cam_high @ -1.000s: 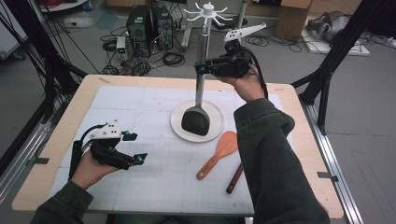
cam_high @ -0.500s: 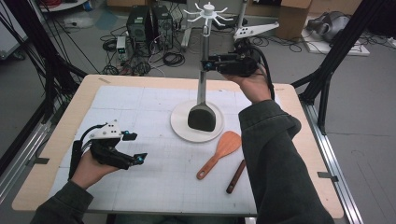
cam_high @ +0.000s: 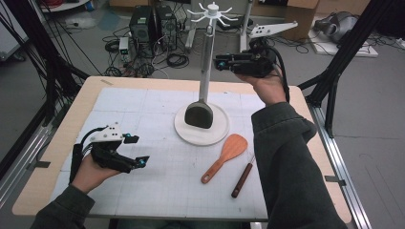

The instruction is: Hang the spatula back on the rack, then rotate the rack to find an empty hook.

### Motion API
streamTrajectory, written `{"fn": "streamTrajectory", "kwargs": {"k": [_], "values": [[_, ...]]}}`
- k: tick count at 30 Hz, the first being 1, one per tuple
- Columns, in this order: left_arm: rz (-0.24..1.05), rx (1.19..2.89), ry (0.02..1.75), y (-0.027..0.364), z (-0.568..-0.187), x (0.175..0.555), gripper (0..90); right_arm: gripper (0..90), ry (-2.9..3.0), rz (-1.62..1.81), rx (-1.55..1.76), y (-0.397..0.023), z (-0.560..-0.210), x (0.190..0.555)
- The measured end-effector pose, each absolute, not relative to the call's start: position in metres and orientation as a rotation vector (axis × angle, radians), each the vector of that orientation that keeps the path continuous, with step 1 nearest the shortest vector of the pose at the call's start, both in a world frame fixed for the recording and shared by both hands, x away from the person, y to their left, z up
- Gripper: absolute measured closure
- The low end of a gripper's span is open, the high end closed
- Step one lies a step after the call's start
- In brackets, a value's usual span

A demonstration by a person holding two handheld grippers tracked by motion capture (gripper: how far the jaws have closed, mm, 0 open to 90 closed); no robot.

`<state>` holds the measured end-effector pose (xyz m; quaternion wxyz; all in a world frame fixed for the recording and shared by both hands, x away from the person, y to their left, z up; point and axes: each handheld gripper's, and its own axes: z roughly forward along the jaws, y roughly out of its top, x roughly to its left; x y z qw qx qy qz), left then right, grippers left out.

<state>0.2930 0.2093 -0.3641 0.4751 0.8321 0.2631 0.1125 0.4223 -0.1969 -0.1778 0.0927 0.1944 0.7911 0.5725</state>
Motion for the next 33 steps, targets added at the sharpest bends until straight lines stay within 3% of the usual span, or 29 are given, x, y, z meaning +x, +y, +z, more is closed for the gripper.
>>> {"fn": "streamTrajectory", "kwargs": {"k": [7, 33], "values": [[0.274, 2.031, 0.648, 0.209, -0.364, 0.293, 16.8, 89.5, 2.336, 1.694, 0.601, -0.211, -0.169, 0.419], [0.268, 2.024, 0.644, 0.21, -0.364, 0.294, 16.8, 89.9, 2.207, 1.744, 0.614, -0.228, -0.11, 0.425]]}}
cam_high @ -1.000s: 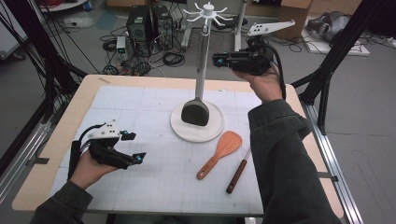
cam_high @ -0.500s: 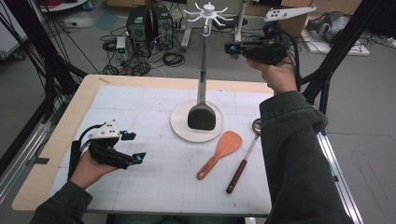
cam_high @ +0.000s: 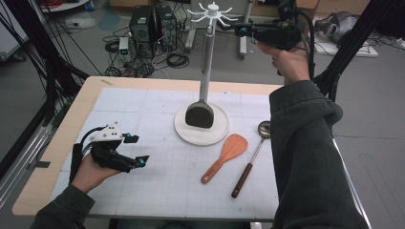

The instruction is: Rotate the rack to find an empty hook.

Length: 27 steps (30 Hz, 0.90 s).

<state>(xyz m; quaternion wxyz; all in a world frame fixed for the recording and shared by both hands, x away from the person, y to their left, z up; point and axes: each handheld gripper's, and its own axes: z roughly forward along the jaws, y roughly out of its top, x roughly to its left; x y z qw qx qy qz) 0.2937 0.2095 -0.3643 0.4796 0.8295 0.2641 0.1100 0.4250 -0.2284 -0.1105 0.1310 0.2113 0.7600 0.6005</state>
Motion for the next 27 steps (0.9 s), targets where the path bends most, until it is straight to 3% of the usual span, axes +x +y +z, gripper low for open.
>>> {"fn": "streamTrajectory", "kwargs": {"k": [27], "values": [[0.28, 2.029, 0.644, 0.21, -0.364, 0.293, 16.7, 90.0, 2.226, 1.717, 0.541, -0.196, -0.106, 0.416]]}}
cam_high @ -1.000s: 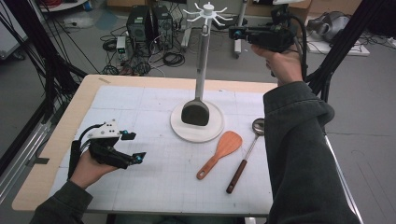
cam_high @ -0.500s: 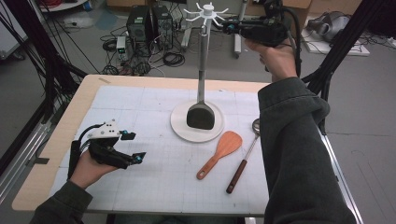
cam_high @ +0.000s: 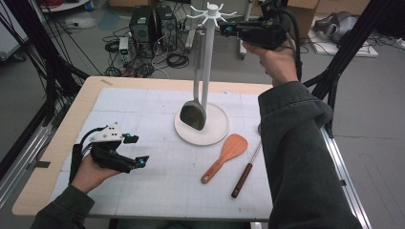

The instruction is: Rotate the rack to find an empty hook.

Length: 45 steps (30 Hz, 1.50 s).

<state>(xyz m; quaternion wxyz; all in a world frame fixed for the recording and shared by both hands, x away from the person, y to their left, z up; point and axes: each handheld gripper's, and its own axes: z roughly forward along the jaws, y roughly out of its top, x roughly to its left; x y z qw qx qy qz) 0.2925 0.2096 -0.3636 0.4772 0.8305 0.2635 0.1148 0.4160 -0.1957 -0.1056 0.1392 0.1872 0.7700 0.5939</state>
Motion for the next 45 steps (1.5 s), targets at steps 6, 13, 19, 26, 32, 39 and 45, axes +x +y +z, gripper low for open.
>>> {"fn": "streamTrajectory", "kwargs": {"k": [6, 13, 19, 26, 32, 39, 45], "values": [[0.278, 2.03, 0.642, 0.209, -0.364, 0.292, 16.7, 90.0, 2.235, 1.704, 0.526, -0.191, -0.104, 0.415], [0.282, 2.026, 0.643, 0.21, -0.364, 0.292, 16.7, 90.0, 2.239, 1.692, 0.53, -0.194, -0.104, 0.414], [0.283, 2.027, 0.643, 0.21, -0.364, 0.292, 16.8, 90.0, 2.233, 1.681, 0.533, -0.207, -0.104, 0.41], [0.281, 2.028, 0.64, 0.209, -0.364, 0.292, 16.8, 90.0, 2.209, 1.672, 0.598, -0.225, -0.109, 0.413], [0.274, 2.03, 0.641, 0.209, -0.364, 0.292, 16.7, 90.0, 2.194, 1.678, 0.624, -0.23, -0.111, 0.421], [0.274, 2.031, 0.64, 0.209, -0.364, 0.293, 16.7, 90.0, 2.195, 1.685, 0.618, -0.226, -0.112, 0.427], [0.271, 2.029, 0.64, 0.209, -0.365, 0.292, 16.7, 90.0, 2.202, 1.685, 0.592, -0.22, -0.112, 0.425]]}}
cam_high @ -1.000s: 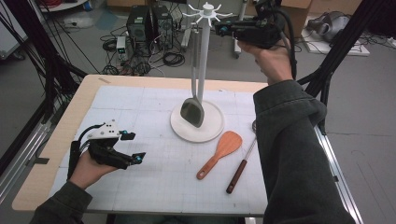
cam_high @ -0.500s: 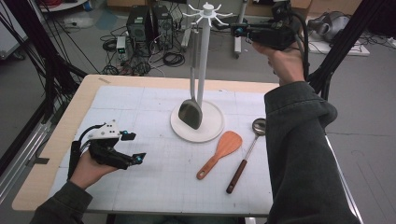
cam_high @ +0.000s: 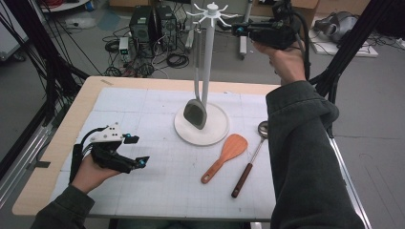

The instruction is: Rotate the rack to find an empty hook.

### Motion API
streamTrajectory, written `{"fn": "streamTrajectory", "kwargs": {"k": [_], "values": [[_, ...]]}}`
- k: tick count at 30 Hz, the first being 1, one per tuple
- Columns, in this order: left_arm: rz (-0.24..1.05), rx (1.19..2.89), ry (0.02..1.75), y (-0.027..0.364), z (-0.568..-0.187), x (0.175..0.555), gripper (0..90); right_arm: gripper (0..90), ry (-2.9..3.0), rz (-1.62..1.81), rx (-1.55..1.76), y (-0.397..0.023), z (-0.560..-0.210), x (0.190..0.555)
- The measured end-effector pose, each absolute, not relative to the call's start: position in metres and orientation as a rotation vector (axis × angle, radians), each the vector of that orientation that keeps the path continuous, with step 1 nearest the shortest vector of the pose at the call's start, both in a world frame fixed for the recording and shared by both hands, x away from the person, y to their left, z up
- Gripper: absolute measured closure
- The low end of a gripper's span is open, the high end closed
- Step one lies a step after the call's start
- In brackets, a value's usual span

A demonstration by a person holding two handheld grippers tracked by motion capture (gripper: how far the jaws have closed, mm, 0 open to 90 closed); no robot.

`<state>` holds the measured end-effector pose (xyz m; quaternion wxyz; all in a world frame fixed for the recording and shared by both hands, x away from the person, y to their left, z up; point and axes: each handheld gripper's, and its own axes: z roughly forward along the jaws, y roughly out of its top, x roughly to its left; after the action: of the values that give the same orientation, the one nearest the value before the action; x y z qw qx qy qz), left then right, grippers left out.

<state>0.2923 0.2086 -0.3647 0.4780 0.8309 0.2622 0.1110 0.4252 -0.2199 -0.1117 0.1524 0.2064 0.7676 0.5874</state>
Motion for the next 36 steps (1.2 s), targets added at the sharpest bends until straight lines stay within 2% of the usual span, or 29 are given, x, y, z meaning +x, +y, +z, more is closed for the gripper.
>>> {"fn": "streamTrajectory", "kwargs": {"k": [36], "values": [[0.276, 2.026, 0.638, 0.21, -0.364, 0.292, 16.7, 90.0, 2.245, 1.649, 0.465, -0.171, -0.107, 0.411]]}}
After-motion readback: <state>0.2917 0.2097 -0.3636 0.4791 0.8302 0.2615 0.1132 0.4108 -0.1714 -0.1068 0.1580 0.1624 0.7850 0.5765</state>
